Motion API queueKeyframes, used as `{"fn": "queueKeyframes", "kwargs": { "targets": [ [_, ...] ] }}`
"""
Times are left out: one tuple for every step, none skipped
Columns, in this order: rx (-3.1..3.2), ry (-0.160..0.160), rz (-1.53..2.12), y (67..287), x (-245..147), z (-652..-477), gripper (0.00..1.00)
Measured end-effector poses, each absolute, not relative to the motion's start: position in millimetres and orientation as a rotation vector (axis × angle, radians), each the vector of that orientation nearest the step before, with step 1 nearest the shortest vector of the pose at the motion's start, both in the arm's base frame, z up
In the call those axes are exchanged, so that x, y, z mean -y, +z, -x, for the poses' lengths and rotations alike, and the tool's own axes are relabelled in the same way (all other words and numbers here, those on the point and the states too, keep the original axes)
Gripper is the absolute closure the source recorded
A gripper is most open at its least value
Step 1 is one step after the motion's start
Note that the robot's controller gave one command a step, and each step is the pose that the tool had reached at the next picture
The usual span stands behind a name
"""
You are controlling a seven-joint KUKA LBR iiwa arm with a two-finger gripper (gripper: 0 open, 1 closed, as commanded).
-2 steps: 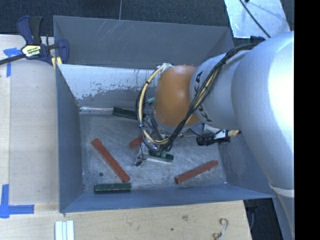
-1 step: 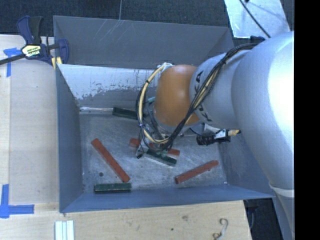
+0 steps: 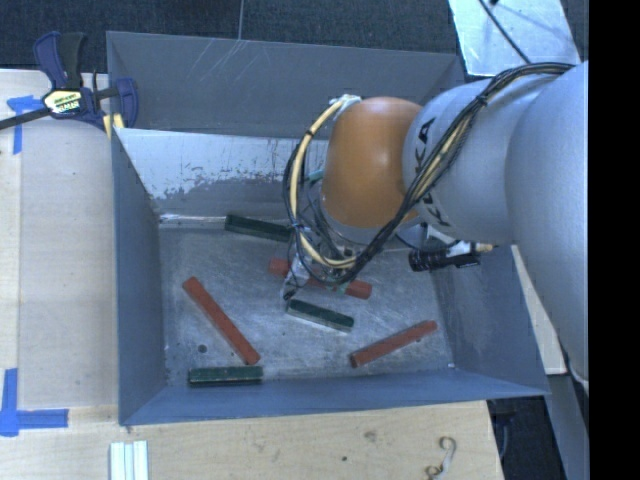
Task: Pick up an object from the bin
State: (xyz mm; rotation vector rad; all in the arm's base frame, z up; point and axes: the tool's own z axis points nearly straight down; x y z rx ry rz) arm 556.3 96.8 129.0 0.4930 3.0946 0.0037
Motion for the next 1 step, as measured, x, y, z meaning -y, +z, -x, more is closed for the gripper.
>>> {"fn": "queueKeyframes", "kwargs": {
  "targets": [
    [-3.097, 0.002, -0.496, 148.8, -95.9, -557.8, 1.0]
  ]
}}
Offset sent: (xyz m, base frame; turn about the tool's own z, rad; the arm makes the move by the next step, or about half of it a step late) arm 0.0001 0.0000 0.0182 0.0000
